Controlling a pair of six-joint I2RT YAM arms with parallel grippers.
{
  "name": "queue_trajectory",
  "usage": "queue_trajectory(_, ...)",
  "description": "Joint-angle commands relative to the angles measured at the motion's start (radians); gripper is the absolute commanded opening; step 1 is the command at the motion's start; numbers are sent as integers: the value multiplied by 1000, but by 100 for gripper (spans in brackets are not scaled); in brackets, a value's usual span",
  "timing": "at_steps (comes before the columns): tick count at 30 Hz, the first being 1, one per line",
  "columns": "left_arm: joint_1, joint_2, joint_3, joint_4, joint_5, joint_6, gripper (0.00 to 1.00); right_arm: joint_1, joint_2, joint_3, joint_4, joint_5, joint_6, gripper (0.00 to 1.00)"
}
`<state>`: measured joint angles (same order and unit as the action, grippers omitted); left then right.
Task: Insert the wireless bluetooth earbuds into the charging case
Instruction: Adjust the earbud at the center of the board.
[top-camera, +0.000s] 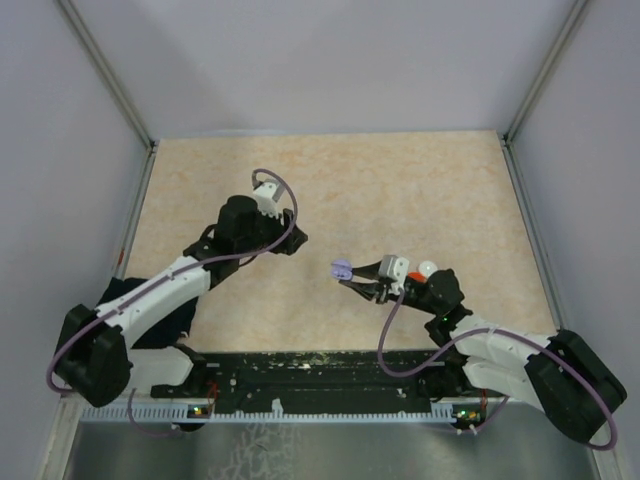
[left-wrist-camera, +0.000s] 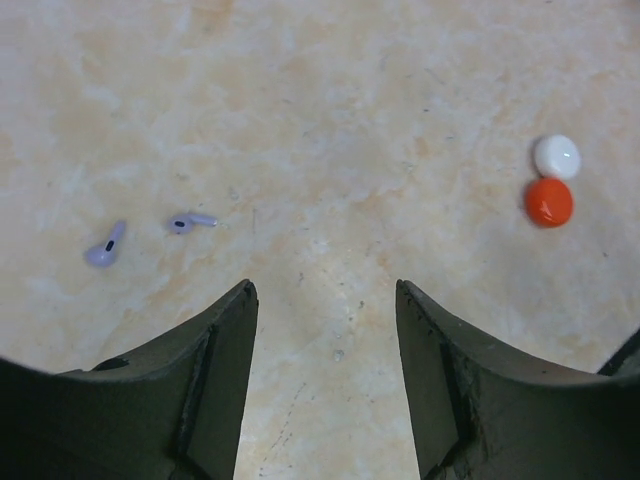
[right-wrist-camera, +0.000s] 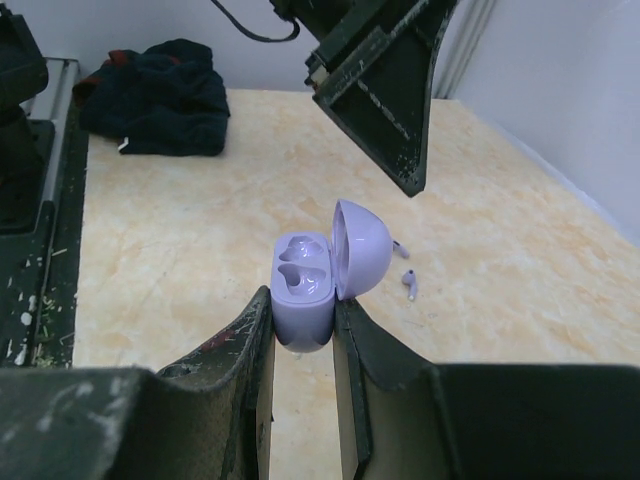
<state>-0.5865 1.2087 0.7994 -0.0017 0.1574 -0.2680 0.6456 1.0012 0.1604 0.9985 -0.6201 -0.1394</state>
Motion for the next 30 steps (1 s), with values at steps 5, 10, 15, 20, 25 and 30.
queue_trajectory(5, 16, 224, 130, -56, -233, -114, 57, -1, 7, -50, 229, 92, 6, 0)
queue_trajectory(10, 24, 366, 217, -105, -306, -161, 55, -1, 25, -49, 230, 108, 1, 0)
queue_trajectory(15, 43, 461, 280, -211, -406, -225, 51, -1, 50, -47, 243, 103, 7, 0)
queue_trajectory(20, 55, 499, 273, -214, -407, -263, 50, -1, 66, -46, 258, 100, 14, 0)
queue_trajectory(25, 79, 542, 292, -206, -415, -257, 58, 0, 68, -45, 253, 103, 12, 0)
queue_trajectory(30, 95, 570, 333, -158, -401, -179, 60, 0, 76, -41, 248, 99, 13, 0)
